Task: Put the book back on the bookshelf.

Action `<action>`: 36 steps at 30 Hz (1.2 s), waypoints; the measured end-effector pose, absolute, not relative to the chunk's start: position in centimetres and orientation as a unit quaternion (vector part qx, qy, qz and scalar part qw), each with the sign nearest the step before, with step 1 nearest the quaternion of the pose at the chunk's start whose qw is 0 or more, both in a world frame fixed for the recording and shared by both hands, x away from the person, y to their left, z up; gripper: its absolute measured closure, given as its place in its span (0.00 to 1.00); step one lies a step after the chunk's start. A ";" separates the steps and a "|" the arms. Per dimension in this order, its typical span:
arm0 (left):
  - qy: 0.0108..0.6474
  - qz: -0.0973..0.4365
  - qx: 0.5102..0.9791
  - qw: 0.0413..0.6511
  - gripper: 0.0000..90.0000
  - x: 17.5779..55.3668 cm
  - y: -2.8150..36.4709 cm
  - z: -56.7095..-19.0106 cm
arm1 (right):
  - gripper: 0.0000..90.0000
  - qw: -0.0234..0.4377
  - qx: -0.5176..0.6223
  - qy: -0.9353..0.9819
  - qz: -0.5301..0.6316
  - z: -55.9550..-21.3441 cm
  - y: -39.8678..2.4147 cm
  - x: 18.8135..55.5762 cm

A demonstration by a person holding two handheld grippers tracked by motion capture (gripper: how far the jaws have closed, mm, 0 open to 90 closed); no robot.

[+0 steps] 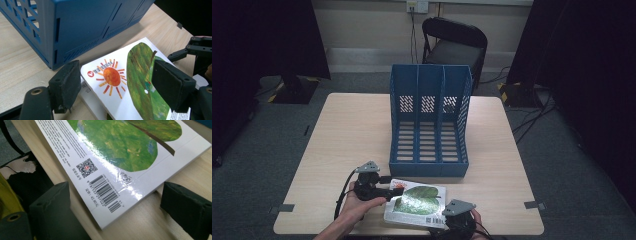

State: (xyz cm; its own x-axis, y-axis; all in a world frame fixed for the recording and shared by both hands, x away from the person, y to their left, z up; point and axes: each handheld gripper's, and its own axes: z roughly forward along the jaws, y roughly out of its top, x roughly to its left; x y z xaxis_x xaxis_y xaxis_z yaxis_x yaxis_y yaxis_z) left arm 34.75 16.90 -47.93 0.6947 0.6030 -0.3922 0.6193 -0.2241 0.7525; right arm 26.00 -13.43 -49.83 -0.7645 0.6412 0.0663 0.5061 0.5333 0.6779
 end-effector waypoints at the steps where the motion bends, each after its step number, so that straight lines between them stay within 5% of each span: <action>1: 0.390 -0.007 0.783 0.485 0.26 34.7 16.9 -47.9 | 0.09 0.097 0.330 0.870 0.353 -49.8 -13.4 26.0; 36: 0.387 -0.016 0.768 0.510 0.24 34.0 17.5 -47.1 | 0.15 0.115 0.363 0.850 0.363 -49.9 -13.3 25.4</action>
State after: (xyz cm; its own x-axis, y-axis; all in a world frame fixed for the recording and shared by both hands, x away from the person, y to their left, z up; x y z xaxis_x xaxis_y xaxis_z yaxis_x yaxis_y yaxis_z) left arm 34.00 17.53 -47.08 0.6998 0.5782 -0.4195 0.6106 -0.1794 0.7713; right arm 25.42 -13.29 -49.91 -0.7096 0.7013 0.0685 0.5347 0.4726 0.7005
